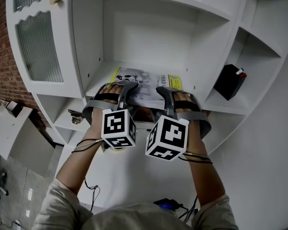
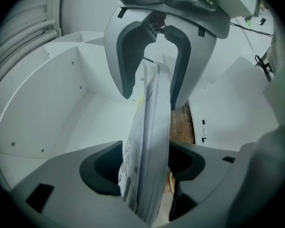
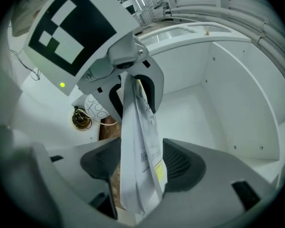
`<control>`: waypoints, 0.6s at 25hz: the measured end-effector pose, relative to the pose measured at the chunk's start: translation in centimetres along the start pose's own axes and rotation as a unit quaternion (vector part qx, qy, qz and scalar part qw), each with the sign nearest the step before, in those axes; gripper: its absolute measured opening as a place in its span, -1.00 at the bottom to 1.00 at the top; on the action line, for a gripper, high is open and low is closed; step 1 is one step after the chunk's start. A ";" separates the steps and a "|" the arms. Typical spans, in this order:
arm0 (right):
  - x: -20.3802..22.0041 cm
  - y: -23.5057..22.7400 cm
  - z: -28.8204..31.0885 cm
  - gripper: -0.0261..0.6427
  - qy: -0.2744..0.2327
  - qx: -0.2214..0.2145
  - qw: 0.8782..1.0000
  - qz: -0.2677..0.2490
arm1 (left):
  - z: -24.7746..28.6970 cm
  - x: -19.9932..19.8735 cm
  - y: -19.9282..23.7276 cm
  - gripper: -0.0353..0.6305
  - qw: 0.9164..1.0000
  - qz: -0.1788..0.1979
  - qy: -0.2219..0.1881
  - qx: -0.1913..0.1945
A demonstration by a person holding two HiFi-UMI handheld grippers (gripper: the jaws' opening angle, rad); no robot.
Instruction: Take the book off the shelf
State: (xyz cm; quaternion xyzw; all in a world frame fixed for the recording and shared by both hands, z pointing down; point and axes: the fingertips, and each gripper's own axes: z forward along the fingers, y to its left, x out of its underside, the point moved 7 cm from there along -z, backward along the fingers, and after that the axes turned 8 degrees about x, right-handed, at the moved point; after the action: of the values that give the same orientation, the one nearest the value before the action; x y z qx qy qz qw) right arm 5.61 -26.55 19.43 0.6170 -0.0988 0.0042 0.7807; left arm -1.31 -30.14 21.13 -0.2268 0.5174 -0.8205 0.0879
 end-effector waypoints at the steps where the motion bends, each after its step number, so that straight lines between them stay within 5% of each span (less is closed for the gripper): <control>1: 0.1 0.2 0.3 -0.16 0.003 -0.004 1.000 -0.001 | 0.0 0.0 0.0 -0.11 1.000 0.000 0.000 0.000; 15: 1.2 0.8 2.9 -0.17 0.020 0.013 1.000 0.002 | 0.3 0.1 0.1 -0.15 1.000 0.008 0.013 0.006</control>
State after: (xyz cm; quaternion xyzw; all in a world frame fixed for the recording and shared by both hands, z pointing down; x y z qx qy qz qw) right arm 6.28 -29.27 21.02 0.6266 -0.0847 0.0195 0.7745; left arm -1.27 -30.48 21.21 -0.2110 0.5157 -0.8256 0.0890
